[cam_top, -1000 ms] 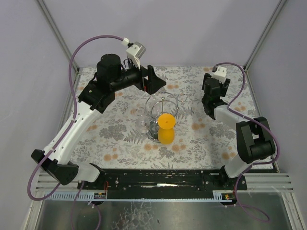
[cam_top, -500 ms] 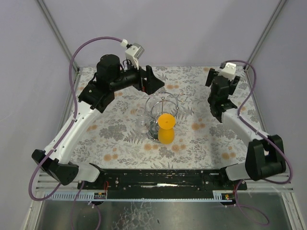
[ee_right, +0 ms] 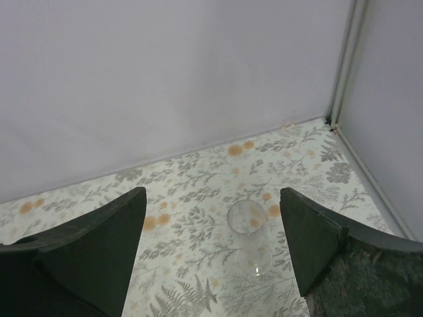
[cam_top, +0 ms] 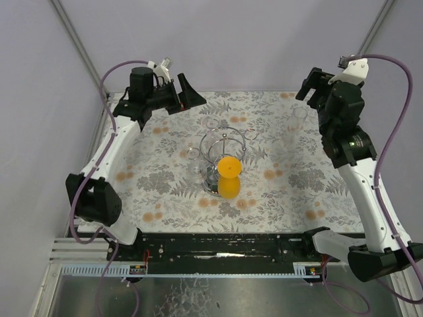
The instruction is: Take the wine glass off the wine glass rack
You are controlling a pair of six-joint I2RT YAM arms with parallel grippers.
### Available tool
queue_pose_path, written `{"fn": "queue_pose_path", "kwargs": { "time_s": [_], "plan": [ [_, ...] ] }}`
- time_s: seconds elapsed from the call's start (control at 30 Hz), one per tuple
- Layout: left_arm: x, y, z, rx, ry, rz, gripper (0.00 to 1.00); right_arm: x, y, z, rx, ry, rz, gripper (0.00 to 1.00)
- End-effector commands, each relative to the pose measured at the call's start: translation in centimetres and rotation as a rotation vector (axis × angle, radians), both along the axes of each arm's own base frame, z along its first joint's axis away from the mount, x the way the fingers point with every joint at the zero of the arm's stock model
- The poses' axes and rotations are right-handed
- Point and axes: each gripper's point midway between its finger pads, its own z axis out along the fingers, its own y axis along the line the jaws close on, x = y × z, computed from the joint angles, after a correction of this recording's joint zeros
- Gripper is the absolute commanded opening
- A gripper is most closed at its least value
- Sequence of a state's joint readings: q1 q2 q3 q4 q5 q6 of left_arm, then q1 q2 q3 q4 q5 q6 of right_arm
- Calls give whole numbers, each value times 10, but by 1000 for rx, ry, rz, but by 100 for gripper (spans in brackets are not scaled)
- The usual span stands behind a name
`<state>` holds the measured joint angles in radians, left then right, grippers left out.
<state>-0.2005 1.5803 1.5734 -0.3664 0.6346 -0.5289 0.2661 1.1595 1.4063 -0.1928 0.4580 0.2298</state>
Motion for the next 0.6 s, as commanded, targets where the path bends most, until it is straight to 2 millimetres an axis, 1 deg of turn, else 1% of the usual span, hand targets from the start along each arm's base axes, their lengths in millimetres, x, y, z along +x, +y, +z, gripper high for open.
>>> {"fn": "queue_pose_path", "kwargs": {
  "time_s": [0.0, 0.13, 0.3, 0.57],
  "plan": [
    [6, -13, 16, -154, 59, -61, 93, -29, 19, -6, 50, 125, 130, 87],
    [14, -13, -3, -206, 152, -53, 90, -44, 15, 5, 43, 125, 135, 87],
    [20, -10, -18, -244, 218, -38, 86, -55, 11, 5, 41, 124, 129, 86],
    [18, -12, -43, -274, 305, -39, 82, -60, 13, 3, 58, 137, 146, 86]
  ]
}}
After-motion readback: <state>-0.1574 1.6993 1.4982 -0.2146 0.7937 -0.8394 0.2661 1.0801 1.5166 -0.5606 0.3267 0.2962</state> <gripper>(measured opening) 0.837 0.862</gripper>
